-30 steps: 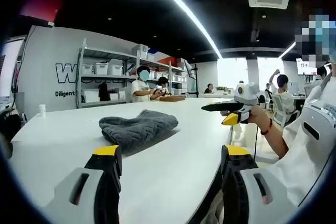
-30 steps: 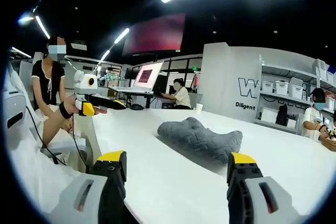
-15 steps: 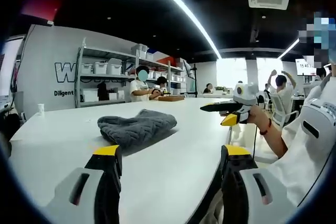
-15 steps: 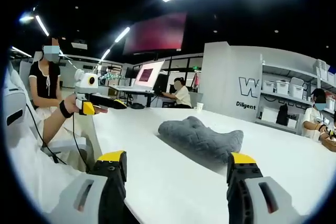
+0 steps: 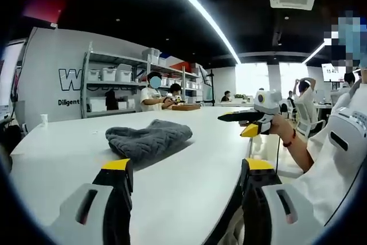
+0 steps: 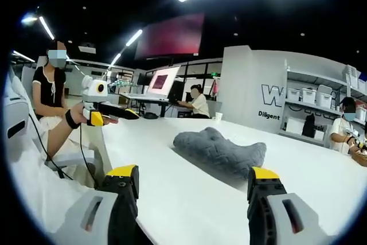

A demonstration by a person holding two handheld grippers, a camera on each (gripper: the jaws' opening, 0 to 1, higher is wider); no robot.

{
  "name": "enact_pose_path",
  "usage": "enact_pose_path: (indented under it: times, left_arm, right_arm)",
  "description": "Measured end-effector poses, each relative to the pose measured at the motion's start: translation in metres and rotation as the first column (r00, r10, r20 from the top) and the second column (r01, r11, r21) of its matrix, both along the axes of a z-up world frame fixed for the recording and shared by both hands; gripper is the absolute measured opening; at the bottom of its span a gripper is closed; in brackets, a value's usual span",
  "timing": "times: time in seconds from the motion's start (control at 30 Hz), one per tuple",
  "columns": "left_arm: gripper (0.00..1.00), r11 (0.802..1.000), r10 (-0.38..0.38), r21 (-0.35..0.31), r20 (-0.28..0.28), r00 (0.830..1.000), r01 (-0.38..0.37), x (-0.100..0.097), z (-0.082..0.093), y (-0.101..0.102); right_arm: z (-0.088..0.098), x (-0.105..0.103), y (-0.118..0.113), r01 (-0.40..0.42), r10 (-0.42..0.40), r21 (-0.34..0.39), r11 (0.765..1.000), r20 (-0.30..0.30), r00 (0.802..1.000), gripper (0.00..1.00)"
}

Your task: Open the folded towel by lifting each exposed corner and separating the folded layers until the towel lies flat within the target outline without major curled edges

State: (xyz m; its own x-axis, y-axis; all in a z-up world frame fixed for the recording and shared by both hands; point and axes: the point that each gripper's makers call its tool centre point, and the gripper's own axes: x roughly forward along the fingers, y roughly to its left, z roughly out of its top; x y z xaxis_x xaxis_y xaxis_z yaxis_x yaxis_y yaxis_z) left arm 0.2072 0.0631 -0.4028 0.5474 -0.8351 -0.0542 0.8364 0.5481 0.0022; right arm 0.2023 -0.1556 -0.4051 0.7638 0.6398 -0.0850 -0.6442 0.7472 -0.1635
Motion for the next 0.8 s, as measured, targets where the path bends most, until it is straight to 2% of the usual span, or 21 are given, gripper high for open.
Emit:
enact_pose_path:
  times: [0.8]
  left_arm:
    - [0.75, 1.000, -0.011, -0.011, -0.017, 1.000, 0.011, 0.0001, -0.0038, -0.0032]
  right_arm:
    - [-0.0017, -0.0011, 0.0047, -0.005, 0.005, -0.011, 1.000, -0.004, 1.000, 0.76]
